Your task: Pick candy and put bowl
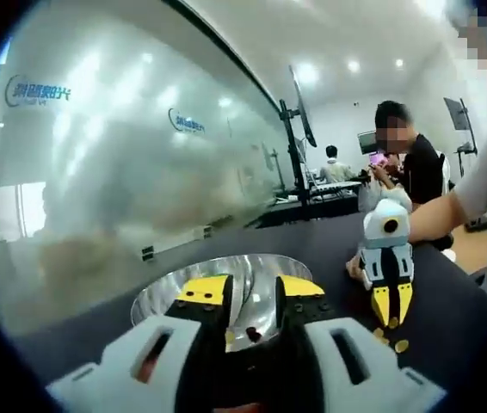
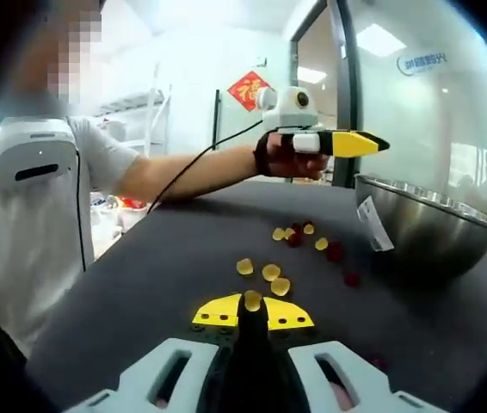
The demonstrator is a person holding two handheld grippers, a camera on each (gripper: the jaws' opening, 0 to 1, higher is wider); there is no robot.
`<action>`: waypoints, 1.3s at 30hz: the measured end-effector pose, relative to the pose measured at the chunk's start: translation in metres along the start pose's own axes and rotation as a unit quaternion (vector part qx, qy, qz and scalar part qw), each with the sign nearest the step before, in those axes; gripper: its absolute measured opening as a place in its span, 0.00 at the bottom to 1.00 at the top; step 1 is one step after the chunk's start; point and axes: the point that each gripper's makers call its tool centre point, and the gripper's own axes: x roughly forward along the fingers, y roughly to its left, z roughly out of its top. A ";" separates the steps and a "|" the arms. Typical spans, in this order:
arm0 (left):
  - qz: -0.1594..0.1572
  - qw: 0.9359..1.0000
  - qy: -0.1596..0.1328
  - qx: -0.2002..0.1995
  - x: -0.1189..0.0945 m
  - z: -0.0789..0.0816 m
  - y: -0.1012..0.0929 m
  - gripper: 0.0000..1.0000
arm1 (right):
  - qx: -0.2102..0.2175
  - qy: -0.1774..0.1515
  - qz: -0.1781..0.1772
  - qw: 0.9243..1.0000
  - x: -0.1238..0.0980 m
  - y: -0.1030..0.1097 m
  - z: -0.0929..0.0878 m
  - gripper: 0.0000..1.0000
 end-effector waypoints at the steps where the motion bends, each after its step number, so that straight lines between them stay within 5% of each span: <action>1: 0.000 1.000 0.000 -0.003 -0.001 -0.001 0.001 0.15 | 0.000 0.000 0.000 1.000 0.000 0.000 0.000 0.03; 10: -0.015 1.000 -0.010 -0.021 -0.019 -0.003 -0.002 0.13 | 0.001 -0.004 0.002 1.000 -0.003 -0.001 0.004 0.03; 13: -0.036 0.999 -0.004 -0.017 -0.027 -0.005 -0.015 0.13 | 0.017 -0.059 0.002 0.998 -0.013 -0.006 0.029 0.03; 15: -0.060 0.998 0.019 -0.014 -0.033 -0.013 -0.025 0.14 | 0.022 -0.093 -0.008 0.995 -0.023 -0.019 0.051 0.03; 20: -0.076 0.997 0.024 0.000 -0.035 -0.013 -0.033 0.15 | -0.033 -0.069 -0.065 0.995 -0.043 -0.069 0.088 0.03; 25: -0.104 0.994 0.026 -0.009 -0.039 -0.015 -0.045 0.15 | -0.028 -0.078 -0.082 0.993 -0.051 -0.111 0.119 0.03; 31: -0.119 0.992 0.047 -0.008 -0.038 -0.026 -0.052 0.15 | -0.026 -0.046 -0.137 0.989 -0.036 -0.159 0.115 0.05; 39: -0.124 0.991 0.051 -0.009 -0.039 -0.029 -0.053 0.13 | 0.006 -0.050 -0.130 0.990 -0.029 -0.159 0.101 0.14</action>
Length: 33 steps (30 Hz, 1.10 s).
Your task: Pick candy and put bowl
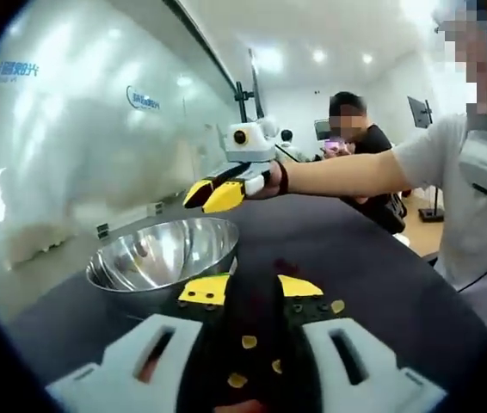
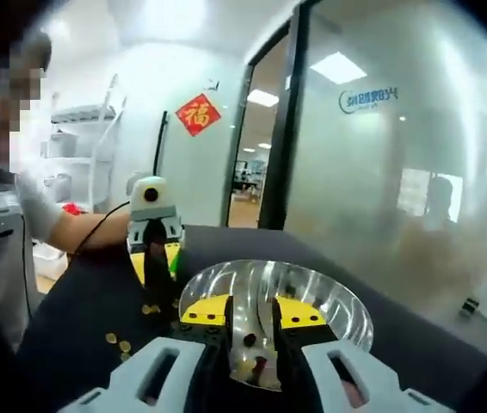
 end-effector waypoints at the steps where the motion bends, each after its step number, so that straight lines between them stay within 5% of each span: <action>1: -0.001 1.000 0.002 0.000 0.000 -0.001 0.000 0.14 | 0.002 -0.006 0.006 1.000 -0.002 0.004 0.002 0.14; 4: -0.003 1.000 0.002 -0.002 -0.001 -0.002 -0.001 0.14 | 0.001 -0.041 0.036 0.998 -0.019 0.028 0.012 0.14; 7: 0.005 1.000 -0.003 -0.003 0.000 0.000 0.001 0.15 | -0.004 -0.047 0.061 0.997 -0.040 0.056 0.001 0.14; 10: 0.010 1.000 -0.021 -0.011 -0.002 0.006 0.000 0.16 | 0.018 -0.033 0.089 0.995 -0.071 0.080 -0.033 0.14; 12: 0.012 0.998 -0.050 -0.024 -0.014 0.016 -0.003 0.17 | 0.032 -0.014 0.081 0.996 -0.088 0.082 -0.059 0.14; 15: 0.037 0.997 -0.052 -0.035 -0.039 0.013 0.000 0.18 | 0.041 0.016 0.070 0.997 -0.108 0.083 -0.087 0.14; 19: 0.070 0.997 0.001 -0.039 -0.076 -0.020 -0.006 0.18 | 0.049 0.040 0.067 0.996 -0.117 0.084 -0.111 0.14; 22: 0.070 0.996 0.033 -0.040 -0.084 -0.045 -0.017 0.18 | 0.054 0.041 0.068 0.995 -0.112 0.085 -0.122 0.14; 25: 0.067 0.995 0.045 -0.051 -0.083 -0.069 -0.023 0.18 | 0.021 0.076 0.061 0.995 -0.107 0.089 -0.135 0.14; 27: 0.073 0.991 0.106 -0.026 -0.082 -0.092 -0.015 0.17 | 0.029 0.067 0.061 0.995 -0.109 0.088 -0.132 0.14; 28: 0.073 0.992 0.101 -0.003 -0.078 -0.088 -0.011 0.17 | 0.033 0.066 0.057 0.996 -0.109 0.086 -0.132 0.14; 33: 0.082 0.991 0.096 -0.041 -0.075 -0.093 0.012 0.18 | 0.032 0.068 0.046 0.996 -0.107 0.080 -0.134 0.14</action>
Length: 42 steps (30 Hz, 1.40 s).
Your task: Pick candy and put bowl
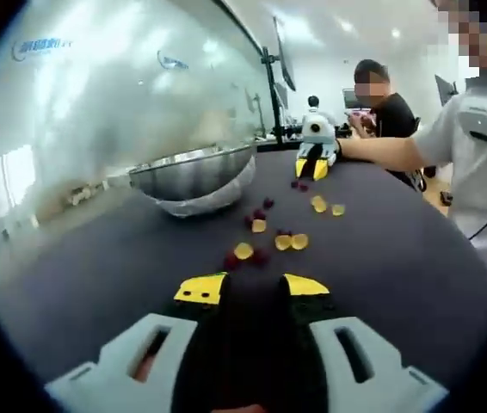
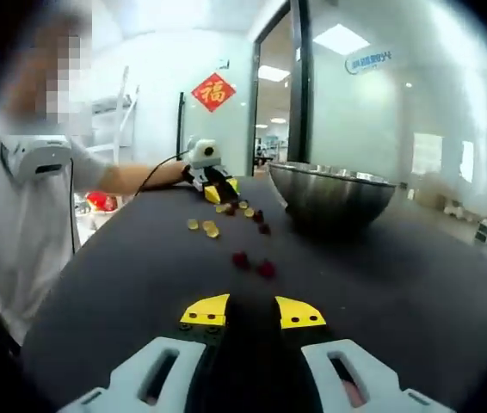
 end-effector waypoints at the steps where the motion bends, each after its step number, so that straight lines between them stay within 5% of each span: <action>1: 0.003 1.000 0.003 -0.007 0.001 -0.002 0.006 0.18 | 0.001 0.000 0.001 1.000 0.000 -0.001 0.000 0.14; 18: -0.062 0.998 0.005 0.033 0.037 0.008 0.002 0.12 | 0.021 0.012 0.038 0.999 0.042 -0.012 0.012 0.14; 25: -0.073 0.997 0.001 0.038 0.036 0.008 -0.004 0.05 | -0.003 0.004 0.053 0.999 0.054 -0.004 0.017 0.06; 42: -0.069 0.997 -0.004 0.036 0.026 0.007 -0.002 0.01 | -0.007 -0.004 0.049 0.999 0.052 -0.005 0.017 0.04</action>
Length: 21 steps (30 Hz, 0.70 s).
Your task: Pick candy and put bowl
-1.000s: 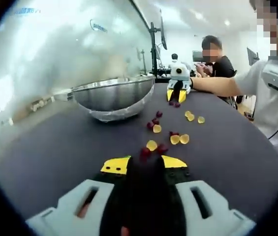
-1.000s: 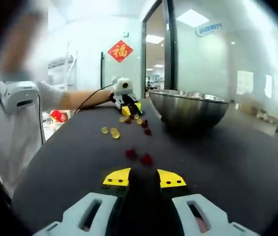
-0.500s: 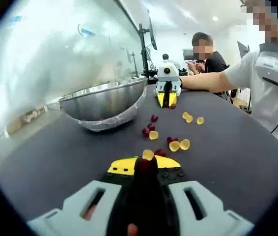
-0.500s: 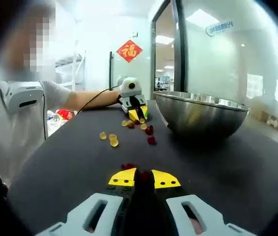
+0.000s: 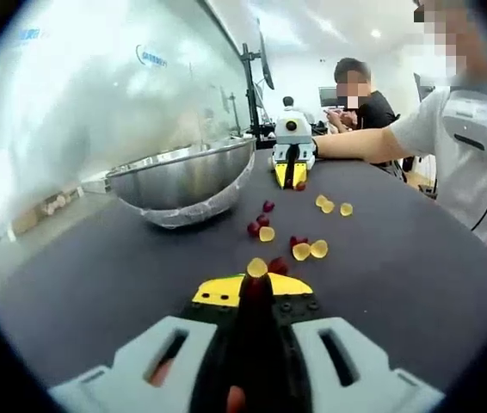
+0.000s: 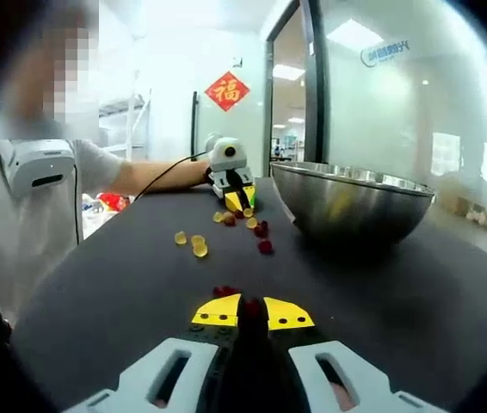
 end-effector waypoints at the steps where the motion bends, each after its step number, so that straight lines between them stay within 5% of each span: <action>1: 0.001 1.000 0.001 -0.004 -0.001 0.000 0.000 0.01 | -0.001 -0.001 -0.001 1.000 0.000 0.000 0.000 0.04; 4: 0.004 1.000 -0.018 -0.019 -0.008 0.011 -0.003 0.01 | -0.004 -0.002 -0.003 1.000 0.000 0.000 0.000 0.04; 7: -0.001 0.996 -0.081 -0.026 -0.018 0.047 -0.011 0.01 | -0.005 -0.003 -0.006 1.000 -0.002 -0.002 0.000 0.04; 14: 0.087 0.980 -0.177 -0.031 -0.015 0.140 0.029 0.01 | -0.006 -0.003 -0.013 1.000 -0.005 -0.006 -0.001 0.03; 18: 0.082 0.984 -0.160 0.002 0.016 0.159 0.030 0.02 | -0.003 -0.003 -0.018 1.000 -0.008 -0.008 -0.001 0.03; 21: 0.091 0.988 -0.121 0.001 0.044 0.146 0.043 0.02 | -0.003 -0.004 -0.018 1.000 -0.008 -0.008 -0.002 0.03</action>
